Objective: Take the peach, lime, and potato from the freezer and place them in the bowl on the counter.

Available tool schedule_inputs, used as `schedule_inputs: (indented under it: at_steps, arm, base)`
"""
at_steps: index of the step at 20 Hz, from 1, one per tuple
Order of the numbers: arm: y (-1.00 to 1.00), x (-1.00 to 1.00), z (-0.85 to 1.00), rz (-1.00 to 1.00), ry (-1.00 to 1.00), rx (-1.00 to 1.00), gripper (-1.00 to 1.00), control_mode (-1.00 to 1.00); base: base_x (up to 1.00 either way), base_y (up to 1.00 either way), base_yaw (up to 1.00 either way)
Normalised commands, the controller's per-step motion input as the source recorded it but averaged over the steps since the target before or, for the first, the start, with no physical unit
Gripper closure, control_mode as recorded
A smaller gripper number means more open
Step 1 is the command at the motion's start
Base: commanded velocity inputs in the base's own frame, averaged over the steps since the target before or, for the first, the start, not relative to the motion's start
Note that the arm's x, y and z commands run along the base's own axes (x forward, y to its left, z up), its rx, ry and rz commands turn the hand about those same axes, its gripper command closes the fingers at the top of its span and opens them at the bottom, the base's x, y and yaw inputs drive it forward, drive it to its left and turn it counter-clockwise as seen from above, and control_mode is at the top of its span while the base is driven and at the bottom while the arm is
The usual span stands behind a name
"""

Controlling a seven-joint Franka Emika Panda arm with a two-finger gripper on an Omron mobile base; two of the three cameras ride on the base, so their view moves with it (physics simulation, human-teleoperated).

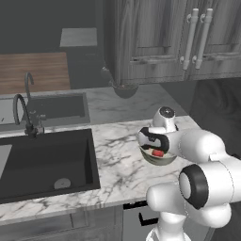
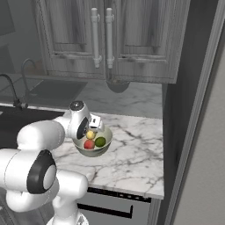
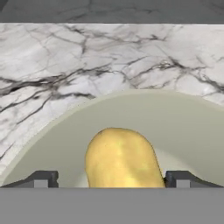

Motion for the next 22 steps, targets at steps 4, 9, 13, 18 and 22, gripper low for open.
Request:
schedule_inputs:
  at_steps: [4,9,13,18,22]
  arm:
    - [0.0,-0.3,0.31,0.0,0.0,0.0,-1.0,-1.0]
    - [0.0,-0.46,0.33,0.0,0.0,0.0,-1.0,-1.0]
    - [0.0,-0.52,0.43,0.0,0.0,0.0,-1.0,-1.0]
    - [-0.07,-0.66,0.39,0.0,0.0,0.0,-1.0,-1.0]
    - [-0.07,-0.77,0.35,0.0,0.0,0.0,-1.0,-1.0]
  base:
    - [0.0,0.0,0.0]
    - [0.0,0.0,0.0]
    - [0.0,0.0,0.0]
    - [0.0,0.0,0.0]
    - [0.0,0.0,0.0]
